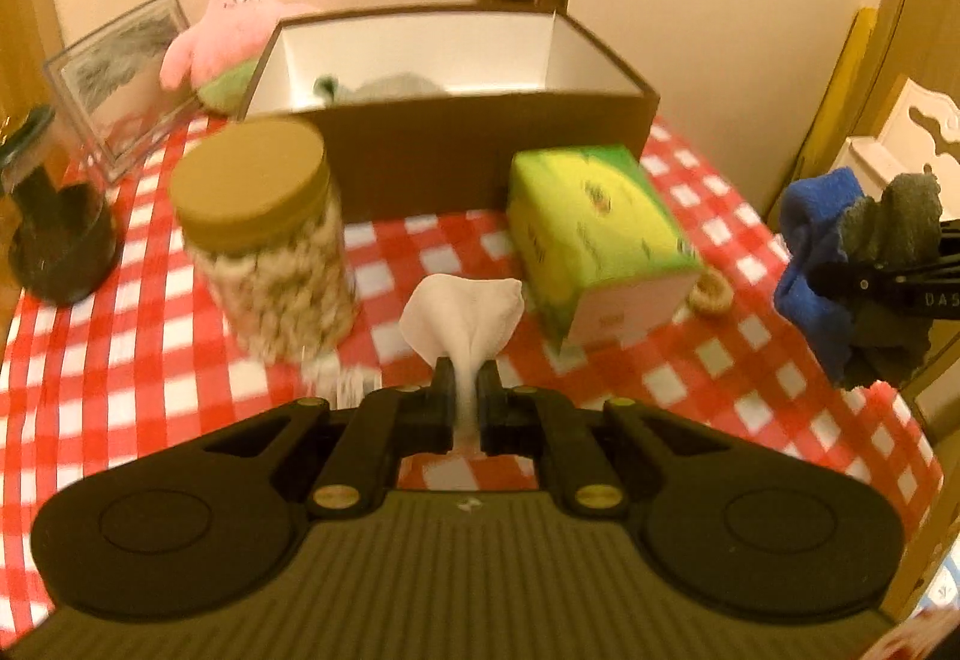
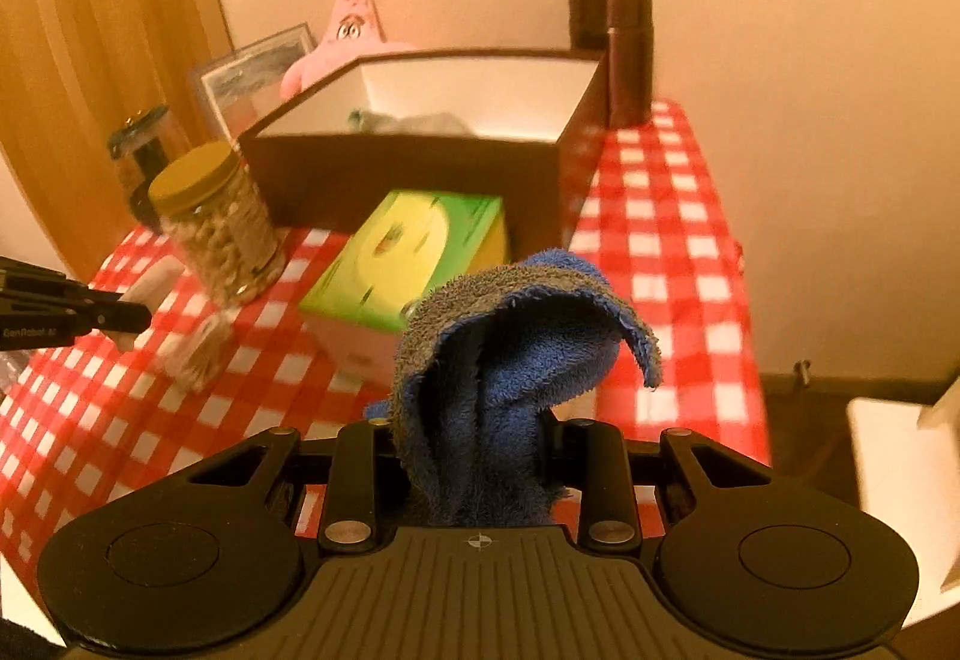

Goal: Organize soft objects
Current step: 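Carry the gauze and cloths into the white box and open both grippers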

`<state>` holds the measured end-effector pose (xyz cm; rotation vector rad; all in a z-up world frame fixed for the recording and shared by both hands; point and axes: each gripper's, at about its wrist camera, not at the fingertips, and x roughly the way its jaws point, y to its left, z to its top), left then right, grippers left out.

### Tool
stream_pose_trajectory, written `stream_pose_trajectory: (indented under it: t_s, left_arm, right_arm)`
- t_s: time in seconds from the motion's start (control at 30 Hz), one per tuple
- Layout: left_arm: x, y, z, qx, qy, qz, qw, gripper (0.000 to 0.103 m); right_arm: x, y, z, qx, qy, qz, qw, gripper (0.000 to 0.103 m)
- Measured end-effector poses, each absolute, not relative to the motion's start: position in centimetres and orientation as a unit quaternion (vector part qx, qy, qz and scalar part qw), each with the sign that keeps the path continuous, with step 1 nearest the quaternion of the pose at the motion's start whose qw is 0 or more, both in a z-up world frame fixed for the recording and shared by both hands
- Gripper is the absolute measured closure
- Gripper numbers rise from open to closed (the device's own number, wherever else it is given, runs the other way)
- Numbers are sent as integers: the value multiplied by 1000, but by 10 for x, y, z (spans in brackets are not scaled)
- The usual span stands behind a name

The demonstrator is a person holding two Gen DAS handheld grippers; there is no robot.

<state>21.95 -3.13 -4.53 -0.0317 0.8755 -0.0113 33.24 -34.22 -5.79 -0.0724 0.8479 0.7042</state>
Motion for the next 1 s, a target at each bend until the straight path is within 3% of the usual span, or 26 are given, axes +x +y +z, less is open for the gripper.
stream_pose_trajectory:
  t_s: [0.57,1.0]
  left_arm:
    - [340,-18,8,2,346,3,938,96]
    - [451,7,14,13,357,28,934,96]
  right_arm:
    - [469,-307,-7,-39,311,386,868,72]
    - [560,-232,-11,-54,312,413,854,72]
